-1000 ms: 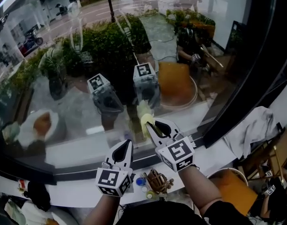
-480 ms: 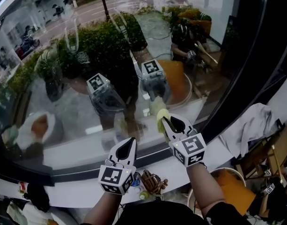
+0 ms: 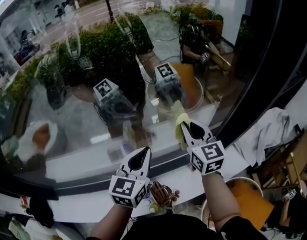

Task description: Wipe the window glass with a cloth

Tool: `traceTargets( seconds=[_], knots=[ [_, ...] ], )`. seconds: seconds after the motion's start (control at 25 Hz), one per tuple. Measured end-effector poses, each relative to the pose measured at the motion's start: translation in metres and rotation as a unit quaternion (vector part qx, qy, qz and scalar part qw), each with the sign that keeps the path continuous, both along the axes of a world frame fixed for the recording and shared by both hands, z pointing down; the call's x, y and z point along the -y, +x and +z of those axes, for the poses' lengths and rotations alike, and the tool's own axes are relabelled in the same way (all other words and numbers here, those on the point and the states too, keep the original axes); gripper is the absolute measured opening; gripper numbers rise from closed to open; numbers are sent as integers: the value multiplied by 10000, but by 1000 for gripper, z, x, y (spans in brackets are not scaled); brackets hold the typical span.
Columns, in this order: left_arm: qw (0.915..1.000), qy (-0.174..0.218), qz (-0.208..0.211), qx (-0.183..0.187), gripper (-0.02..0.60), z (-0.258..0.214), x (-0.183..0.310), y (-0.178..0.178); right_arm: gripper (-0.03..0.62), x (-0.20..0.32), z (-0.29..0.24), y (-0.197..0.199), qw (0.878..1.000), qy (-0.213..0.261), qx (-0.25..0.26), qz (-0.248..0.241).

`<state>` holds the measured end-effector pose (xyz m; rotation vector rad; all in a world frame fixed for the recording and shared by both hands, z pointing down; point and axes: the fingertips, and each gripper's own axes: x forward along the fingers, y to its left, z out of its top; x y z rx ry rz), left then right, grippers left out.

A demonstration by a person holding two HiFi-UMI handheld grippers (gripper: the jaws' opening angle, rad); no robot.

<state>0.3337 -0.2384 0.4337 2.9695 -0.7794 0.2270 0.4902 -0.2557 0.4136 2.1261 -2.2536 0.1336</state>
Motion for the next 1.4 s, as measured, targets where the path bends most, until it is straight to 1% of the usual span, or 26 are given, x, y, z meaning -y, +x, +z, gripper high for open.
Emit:
traceTargets(
  seconds=[0.36, 0.76, 0.96, 1.2, 1.28, 1.4],
  knots=[
    [10000, -43, -28, 9, 8, -13, 12, -1, 54, 13, -12, 6, 10000, -12, 39, 58],
    [9999, -9, -123, -12, 8, -9, -12, -5, 54, -7, -3, 5, 9999, -72, 31, 125],
    [9999, 35, -162, -42, 8, -10, -17, -8, 54, -16, -12, 3, 9998, 61, 70, 152],
    [9996, 227, -125, -129, 8, -15, -25, -10, 54, -29, -33, -3, 9994, 320, 15, 154],
    [9995, 201, -124, -197, 8, -23, -26, -9, 54, -31, -44, -3, 9990, 420, -1, 168],
    [9990, 58, -178, -394, 8, -37, -24, -10, 54, -32, -60, -4, 9982, 564, -12, 191]
  ],
)
